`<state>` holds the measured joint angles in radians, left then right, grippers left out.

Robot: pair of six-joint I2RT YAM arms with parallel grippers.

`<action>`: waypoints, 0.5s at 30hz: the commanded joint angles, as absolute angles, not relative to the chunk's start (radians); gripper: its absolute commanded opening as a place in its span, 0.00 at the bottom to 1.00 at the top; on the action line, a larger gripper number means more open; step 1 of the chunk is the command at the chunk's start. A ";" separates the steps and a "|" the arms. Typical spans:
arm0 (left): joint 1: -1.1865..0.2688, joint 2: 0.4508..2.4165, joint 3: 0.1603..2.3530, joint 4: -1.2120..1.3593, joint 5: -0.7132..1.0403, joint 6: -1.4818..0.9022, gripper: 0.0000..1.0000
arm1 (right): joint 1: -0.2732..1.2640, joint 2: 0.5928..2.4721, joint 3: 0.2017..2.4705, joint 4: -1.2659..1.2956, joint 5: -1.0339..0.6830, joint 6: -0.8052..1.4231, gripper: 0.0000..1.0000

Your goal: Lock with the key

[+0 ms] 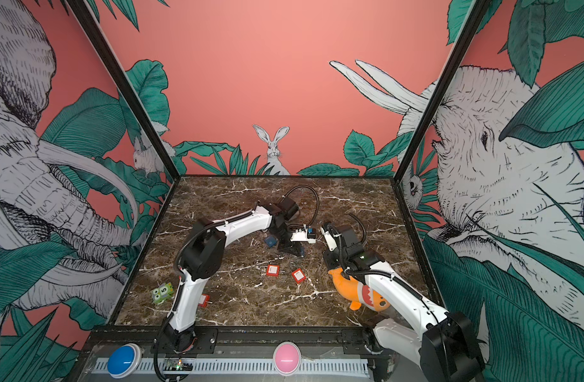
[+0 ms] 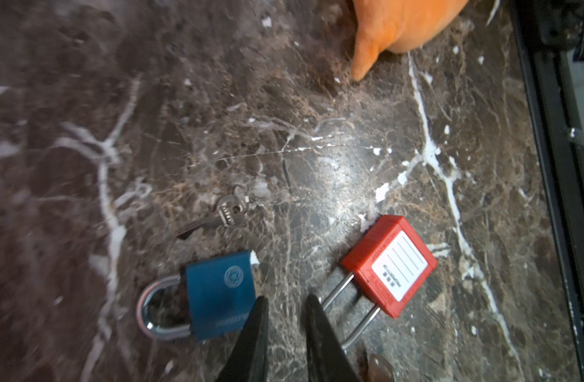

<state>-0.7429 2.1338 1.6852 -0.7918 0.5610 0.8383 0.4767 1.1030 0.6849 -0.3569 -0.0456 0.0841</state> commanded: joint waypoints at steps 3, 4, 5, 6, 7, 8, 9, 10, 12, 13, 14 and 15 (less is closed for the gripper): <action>-0.643 1.915 1.466 -0.473 0.574 0.691 0.23 | 0.492 1.148 0.713 -0.364 -0.087 0.256 0.02; -0.632 1.890 1.435 -0.447 0.562 0.681 0.23 | 0.504 1.162 0.715 -0.364 -0.097 0.286 0.02; -0.623 1.870 1.408 -0.424 0.549 0.667 0.23 | 0.517 1.173 0.716 -0.367 -0.102 0.308 0.02; -0.612 1.850 1.380 -0.393 0.532 0.645 0.22 | 0.536 1.187 0.716 -0.368 -0.109 0.330 0.02; -0.599 1.830 1.349 -0.347 0.523 0.614 0.22 | 0.560 1.199 0.716 -0.366 -0.110 0.346 0.03; -0.586 1.817 1.324 -0.304 0.521 0.580 0.21 | 0.581 1.208 0.716 -0.363 -0.107 0.357 0.03; -0.571 1.800 1.294 -0.256 0.530 0.544 0.20 | 0.604 1.224 0.713 -0.357 -0.098 0.367 0.03; -0.557 1.787 1.268 -0.211 0.535 0.510 0.20 | 0.625 1.235 0.712 -0.350 -0.085 0.381 0.03; -0.542 1.770 1.236 -0.155 0.534 0.471 0.20 | 0.654 1.263 0.705 -0.326 -0.064 0.417 0.03; -0.538 1.766 1.233 -0.153 0.535 0.469 0.20 | 0.664 1.279 0.698 -0.310 -0.058 0.433 0.04; -0.538 1.765 1.233 -0.158 0.534 0.476 0.20 | 0.672 1.294 0.693 -0.299 -0.053 0.446 0.04; -0.537 1.765 1.236 -0.172 0.534 0.486 0.20 | 0.680 1.314 0.689 -0.289 -0.048 0.456 0.04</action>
<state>-0.5411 1.8130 1.2499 -0.2493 0.5304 0.5335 0.6632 1.2846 0.6910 -0.3370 -0.0814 0.3752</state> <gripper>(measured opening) 0.199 0.048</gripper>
